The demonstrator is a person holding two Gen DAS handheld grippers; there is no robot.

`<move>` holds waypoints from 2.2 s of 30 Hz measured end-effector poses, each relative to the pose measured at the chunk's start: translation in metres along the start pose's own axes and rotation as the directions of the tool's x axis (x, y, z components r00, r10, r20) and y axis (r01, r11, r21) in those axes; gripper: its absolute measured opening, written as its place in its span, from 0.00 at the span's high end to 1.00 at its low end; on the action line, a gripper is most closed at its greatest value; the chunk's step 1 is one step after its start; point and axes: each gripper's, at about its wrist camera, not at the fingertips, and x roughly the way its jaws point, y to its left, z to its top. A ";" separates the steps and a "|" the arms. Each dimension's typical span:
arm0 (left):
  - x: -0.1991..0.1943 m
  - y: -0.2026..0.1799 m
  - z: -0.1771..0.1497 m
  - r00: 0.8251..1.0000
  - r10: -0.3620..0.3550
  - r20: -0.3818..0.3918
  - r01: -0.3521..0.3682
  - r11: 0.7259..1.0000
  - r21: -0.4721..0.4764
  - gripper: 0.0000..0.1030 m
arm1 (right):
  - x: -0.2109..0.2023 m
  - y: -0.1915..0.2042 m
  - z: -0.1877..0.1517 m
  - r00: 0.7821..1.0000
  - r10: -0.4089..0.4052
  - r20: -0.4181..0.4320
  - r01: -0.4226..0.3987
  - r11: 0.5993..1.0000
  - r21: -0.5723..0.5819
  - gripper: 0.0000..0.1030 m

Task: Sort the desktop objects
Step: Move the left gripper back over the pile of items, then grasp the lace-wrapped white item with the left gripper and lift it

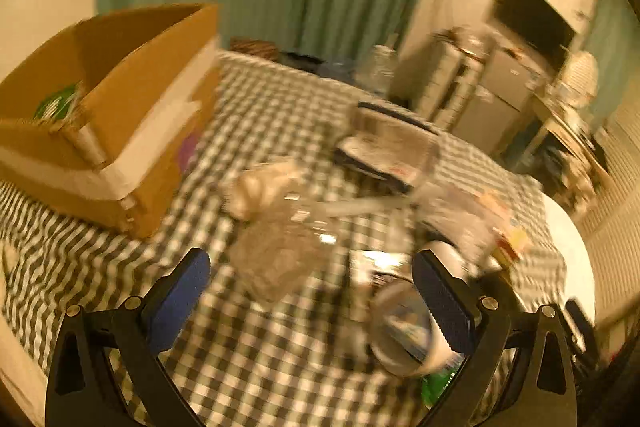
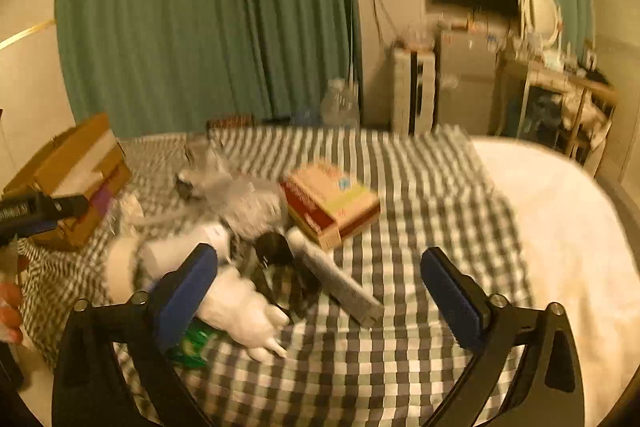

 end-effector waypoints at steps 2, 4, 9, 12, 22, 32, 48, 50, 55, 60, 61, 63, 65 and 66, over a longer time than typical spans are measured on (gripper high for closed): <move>0.005 0.011 0.003 1.000 0.019 0.003 -0.019 0.999 -0.046 0.00 | 0.019 -0.005 0.000 0.997 0.023 -0.068 -0.022 1.000 0.012 0.33; 0.013 0.022 0.009 0.999 0.032 -0.009 -0.033 0.998 -0.056 0.00 | 0.032 -0.004 -0.002 0.996 0.048 -0.078 -0.048 0.999 0.005 0.40; 0.020 0.017 0.023 0.999 0.039 0.012 -0.041 0.982 0.184 0.00 | 0.052 0.011 -0.003 0.984 0.146 -0.101 -0.151 0.988 -0.042 0.42; 0.014 0.009 0.014 0.998 -0.002 0.055 -0.012 0.968 0.252 0.00 | 0.066 0.019 -0.002 0.980 0.166 -0.106 -0.173 0.983 -0.058 0.48; 0.057 -0.004 0.000 0.987 0.045 -0.157 0.004 0.954 0.299 0.00 | 0.092 0.025 -0.013 0.968 0.153 -0.198 -0.169 0.984 -0.064 0.58; 0.069 0.002 -0.010 0.984 0.116 -0.132 -0.067 0.941 0.332 0.46 | 0.084 0.029 -0.013 0.977 0.118 -0.179 -0.139 0.984 -0.111 0.62; 0.031 0.027 0.013 0.997 0.066 0.029 -0.071 0.968 0.240 0.85 | 0.060 0.015 0.006 0.992 0.108 -0.061 -0.112 0.991 -0.072 0.73; 0.024 0.026 0.014 0.997 0.058 0.055 -0.070 0.967 0.244 0.85 | 0.060 0.011 0.007 0.992 0.113 -0.059 -0.116 0.992 -0.053 0.73; 0.013 0.008 0.017 0.997 -0.018 0.080 -0.003 0.968 0.251 0.85 | 0.064 0.008 0.006 0.990 0.125 -0.065 -0.127 0.992 -0.023 0.73; 0.010 -0.001 0.012 0.997 -0.032 0.073 0.010 0.960 0.281 0.69 | 0.057 0.013 0.008 0.991 0.127 -0.051 -0.129 0.991 -0.039 0.73; 0.010 -0.002 0.012 0.997 -0.033 0.074 0.011 0.959 0.282 0.57 | 0.056 0.013 0.009 0.990 0.132 -0.053 -0.134 0.990 -0.043 0.73; 0.008 -0.002 0.012 0.996 -0.030 0.085 0.005 0.962 0.274 0.33 | 0.055 0.014 0.009 0.991 0.125 -0.048 -0.127 0.991 -0.044 0.73; 0.006 0.001 0.013 0.995 -0.042 0.094 0.016 0.966 0.259 0.31 | 0.055 0.014 0.008 0.991 0.127 -0.051 -0.129 0.991 -0.043 0.73; 0.007 0.002 0.014 0.995 -0.045 0.092 0.021 0.968 0.249 0.31 | 0.054 0.014 0.008 0.991 0.126 -0.051 -0.128 0.991 -0.043 0.73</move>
